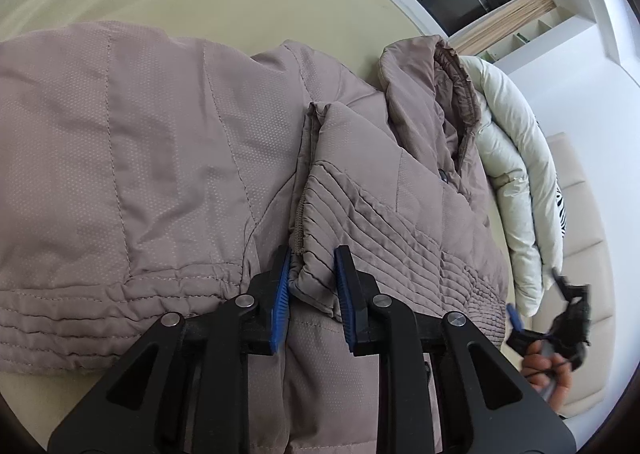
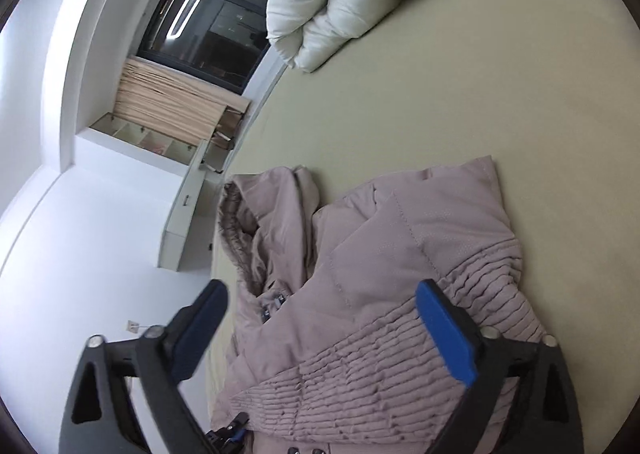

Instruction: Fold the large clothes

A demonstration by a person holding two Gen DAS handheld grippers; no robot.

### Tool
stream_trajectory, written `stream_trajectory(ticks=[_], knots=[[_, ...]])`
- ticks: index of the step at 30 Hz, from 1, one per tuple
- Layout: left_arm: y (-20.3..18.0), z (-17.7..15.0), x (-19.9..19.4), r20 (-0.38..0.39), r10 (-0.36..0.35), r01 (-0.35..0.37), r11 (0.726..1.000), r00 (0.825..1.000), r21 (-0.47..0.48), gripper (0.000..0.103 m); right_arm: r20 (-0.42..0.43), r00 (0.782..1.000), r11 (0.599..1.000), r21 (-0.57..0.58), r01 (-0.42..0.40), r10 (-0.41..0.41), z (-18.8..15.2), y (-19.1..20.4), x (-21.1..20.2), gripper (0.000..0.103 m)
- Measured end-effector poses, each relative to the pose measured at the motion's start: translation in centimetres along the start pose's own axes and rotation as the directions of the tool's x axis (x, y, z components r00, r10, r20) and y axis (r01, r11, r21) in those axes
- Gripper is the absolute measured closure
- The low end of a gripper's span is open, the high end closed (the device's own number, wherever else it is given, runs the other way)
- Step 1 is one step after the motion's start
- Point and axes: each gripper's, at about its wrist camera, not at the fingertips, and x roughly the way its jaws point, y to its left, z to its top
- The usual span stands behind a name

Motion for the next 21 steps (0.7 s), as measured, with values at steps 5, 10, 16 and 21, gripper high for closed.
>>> stream_trajectory(ticks=[5, 10, 16, 21], knots=[[0.5, -0.1, -2.9, -0.009, -0.015, 0.015, 1.0, 1.0, 0.003, 0.078, -0.072, 0.986, 0.977, -0.162, 0.139, -0.152, -1.6, -2.0, 4.2, 0.002], [4.5, -2.1, -10.8, 0.094, 0.016, -0.011, 0.999, 0.995, -0.053, 0.07, 0.007, 0.997, 0.991, -0.108, 0.079, -0.079, -2.9, 1.5, -1.7, 0.002], [13.5, -7.6, -21.0, 0.224, 0.097, -0.042, 0.971, 0.97, -0.237, 0.05, -0.076, 0.997, 0.985, -0.171, 0.007, -0.02, -10.3, 4.5, -6.3, 0.002], [21.2, -11.8, -25.5, 0.251, 0.154, -0.028, 0.895, 0.956, -0.445, 0.05, -0.162, 0.986, 0.99, -0.133, -0.051, 0.029, -17.3, 4.1, -8.5, 0.002]])
